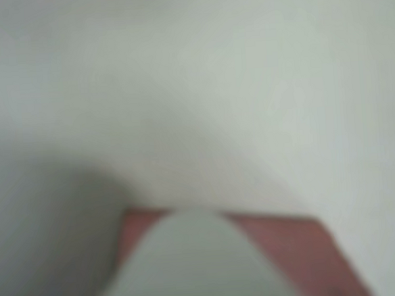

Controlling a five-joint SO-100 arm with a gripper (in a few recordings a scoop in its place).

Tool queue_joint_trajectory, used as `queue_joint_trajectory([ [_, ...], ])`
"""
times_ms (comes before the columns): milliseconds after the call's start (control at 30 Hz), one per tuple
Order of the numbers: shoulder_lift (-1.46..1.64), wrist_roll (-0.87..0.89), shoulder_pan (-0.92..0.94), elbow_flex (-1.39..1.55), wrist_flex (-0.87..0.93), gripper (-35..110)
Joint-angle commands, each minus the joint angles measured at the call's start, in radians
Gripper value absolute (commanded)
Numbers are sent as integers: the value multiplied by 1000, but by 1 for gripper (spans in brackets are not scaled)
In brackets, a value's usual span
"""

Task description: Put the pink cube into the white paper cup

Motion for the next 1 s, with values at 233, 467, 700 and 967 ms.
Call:
queue_joint_trajectory([
  [233, 175, 5, -5, -81, 130, 13],
  [467, 310, 5, -78, -109, 264, 13],
  [700, 365, 20, -198, -253, 365, 13],
  [967, 299, 49, -305, -565, 497, 13],
])
